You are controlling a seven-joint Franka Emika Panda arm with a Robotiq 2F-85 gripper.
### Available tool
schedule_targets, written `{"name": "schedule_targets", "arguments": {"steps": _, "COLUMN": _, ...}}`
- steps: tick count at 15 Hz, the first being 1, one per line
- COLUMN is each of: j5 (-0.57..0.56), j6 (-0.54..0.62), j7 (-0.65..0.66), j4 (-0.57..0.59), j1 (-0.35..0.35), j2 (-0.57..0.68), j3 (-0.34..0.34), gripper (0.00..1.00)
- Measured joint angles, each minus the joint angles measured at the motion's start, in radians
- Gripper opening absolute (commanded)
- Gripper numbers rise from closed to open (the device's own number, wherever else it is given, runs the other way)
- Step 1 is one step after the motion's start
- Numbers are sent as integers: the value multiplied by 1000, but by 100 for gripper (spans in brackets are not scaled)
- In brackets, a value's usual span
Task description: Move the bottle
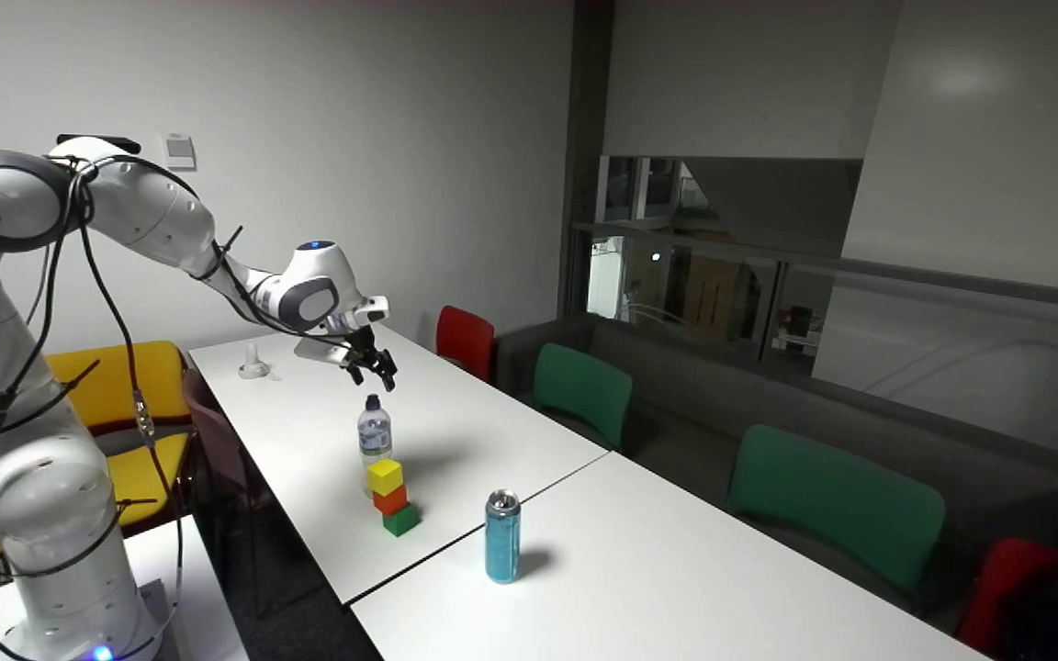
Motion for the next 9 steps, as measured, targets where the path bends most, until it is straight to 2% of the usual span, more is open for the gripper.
{"name": "schedule_targets", "arguments": {"steps": 5, "j5": -28, "j6": 2, "j7": 182, "j4": -47, "j1": -28, "j2": -170, "j3": 4, "gripper": 100}}
{"name": "schedule_targets", "arguments": {"steps": 9, "j5": -32, "j6": -43, "j7": 362, "j4": -101, "j1": -89, "j2": -288, "j3": 50, "gripper": 100}}
